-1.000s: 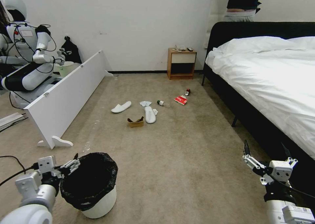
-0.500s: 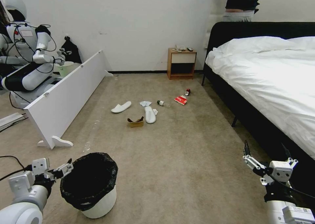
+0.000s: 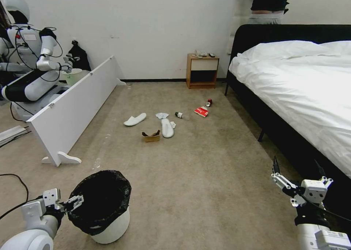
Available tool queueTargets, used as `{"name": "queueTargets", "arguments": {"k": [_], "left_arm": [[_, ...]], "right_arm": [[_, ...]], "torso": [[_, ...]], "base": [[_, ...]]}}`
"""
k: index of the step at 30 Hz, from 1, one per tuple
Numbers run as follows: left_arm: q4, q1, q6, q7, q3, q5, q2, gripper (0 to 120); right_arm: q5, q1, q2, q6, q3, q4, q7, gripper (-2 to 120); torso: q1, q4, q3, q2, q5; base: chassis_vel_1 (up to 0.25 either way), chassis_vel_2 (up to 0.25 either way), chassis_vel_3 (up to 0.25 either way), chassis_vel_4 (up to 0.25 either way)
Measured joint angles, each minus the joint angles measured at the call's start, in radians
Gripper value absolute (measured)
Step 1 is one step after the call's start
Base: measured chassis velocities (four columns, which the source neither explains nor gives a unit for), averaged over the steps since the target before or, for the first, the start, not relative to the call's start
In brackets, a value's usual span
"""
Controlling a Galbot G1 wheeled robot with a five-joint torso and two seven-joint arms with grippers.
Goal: Pick up the trash bin, then pick up the garbage from the floor and place it into the trash bin.
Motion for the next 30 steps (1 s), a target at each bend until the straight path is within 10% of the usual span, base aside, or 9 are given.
{"name": "queueTargets", "arguments": {"k": [30], "left_arm": [[0.259, -0.135, 0.0, -0.045, 0.068, -0.082, 0.038, 100]], "right_arm": [[0.0, 0.033, 0.008, -0.003, 0.002, -0.043, 0.002, 100]], "torso": [[0.0, -0.0001, 0.0, 0.0, 0.0]], "base": [[0.0, 0.0, 0.0, 0.0]]}}
